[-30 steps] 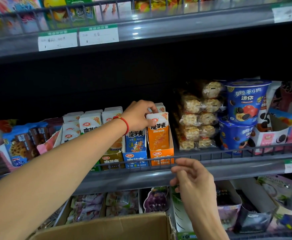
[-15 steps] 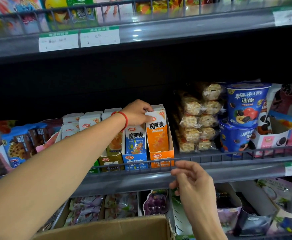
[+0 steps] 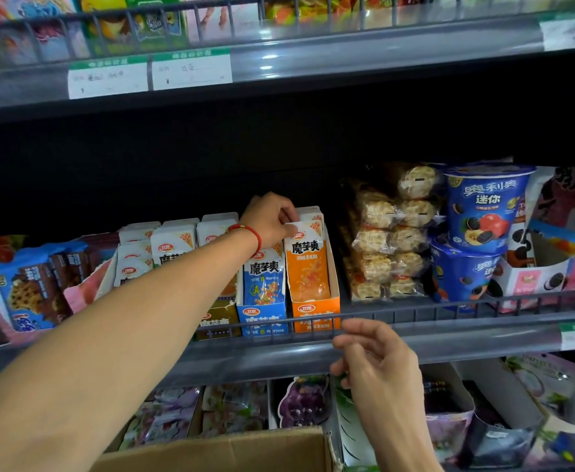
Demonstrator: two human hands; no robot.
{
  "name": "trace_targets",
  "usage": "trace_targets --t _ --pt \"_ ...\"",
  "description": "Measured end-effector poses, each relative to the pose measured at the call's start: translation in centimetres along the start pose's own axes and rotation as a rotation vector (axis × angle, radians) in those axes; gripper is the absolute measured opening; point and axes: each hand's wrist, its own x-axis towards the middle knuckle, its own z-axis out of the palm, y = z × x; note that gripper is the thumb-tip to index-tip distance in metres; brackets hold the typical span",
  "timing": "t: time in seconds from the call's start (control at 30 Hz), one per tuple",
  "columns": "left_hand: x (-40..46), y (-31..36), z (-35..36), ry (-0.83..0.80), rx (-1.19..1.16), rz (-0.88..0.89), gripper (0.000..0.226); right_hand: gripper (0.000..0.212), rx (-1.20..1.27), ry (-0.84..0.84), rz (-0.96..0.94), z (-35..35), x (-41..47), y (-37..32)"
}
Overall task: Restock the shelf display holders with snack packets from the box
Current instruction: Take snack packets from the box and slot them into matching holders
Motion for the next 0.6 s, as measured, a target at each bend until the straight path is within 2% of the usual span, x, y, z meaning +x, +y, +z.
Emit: trace_targets --t 0.23,0.33,0.5,0.6 --pt "-0.9 -0.4 -0.4 0.067 0.062 0.082 0.017 0.023 -0.017 -0.013 -0.019 0.2 -0.2 0.2" --pt "-3.4 0.2 -1.6 0.098 0.057 0.083 0.020 0.024 -0.057 -0.070 -0.033 0.5 -0.4 0.4" --pt "-15.4 0.3 -4.8 0.104 -0.036 0.152 0.023 0.020 -0.238 -0.357 -0.067 2.0 -1.5 1.3" --pt "-24.5 -2.1 -4.8 -0.058 -0.122 0.106 0.019 0.016 -0.414 -0.535 -0.111 4.1 -2.8 2.8"
